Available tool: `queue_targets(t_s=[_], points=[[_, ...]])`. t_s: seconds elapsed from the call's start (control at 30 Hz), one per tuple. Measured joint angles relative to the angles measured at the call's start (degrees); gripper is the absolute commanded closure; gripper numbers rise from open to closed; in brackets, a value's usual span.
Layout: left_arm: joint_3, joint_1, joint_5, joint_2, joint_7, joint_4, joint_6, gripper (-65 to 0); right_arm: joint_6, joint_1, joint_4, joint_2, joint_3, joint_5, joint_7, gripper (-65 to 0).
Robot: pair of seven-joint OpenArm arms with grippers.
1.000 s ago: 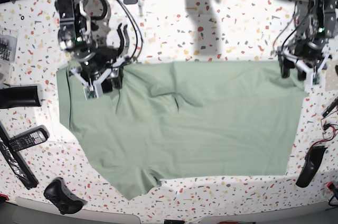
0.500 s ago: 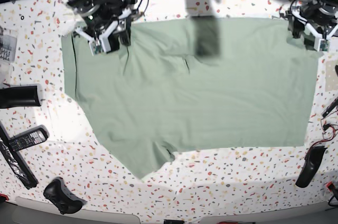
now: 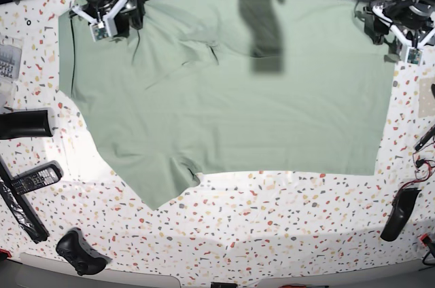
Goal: Fold the T-shirt properly
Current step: 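Release the shoulders and move the left gripper to the hem corner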
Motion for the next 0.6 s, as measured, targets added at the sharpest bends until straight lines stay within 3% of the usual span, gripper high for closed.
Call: queue_targets(t_s=[0.17,0.37,0.6], points=[[0.0,-0.61,-0.04,-0.02,-3.45,1.36,0.0,-38.6,-0.26,-0.11,0.37,0.0,0.92,3.5,-0.9,-21.4],[0.0,-1.51,0.11,0.02,-3.45,1.36,-0.02,-38.6,-1.11,-0.15,4.15,0.02,0.92,3.61,-4.02,-21.5],[0.02,-11.65,0.09,0.04,-3.1,1.36,-0.2,-38.7,-1.18,-0.26,12.0,0.04,1.27,3.06,-8.31,-21.5]])
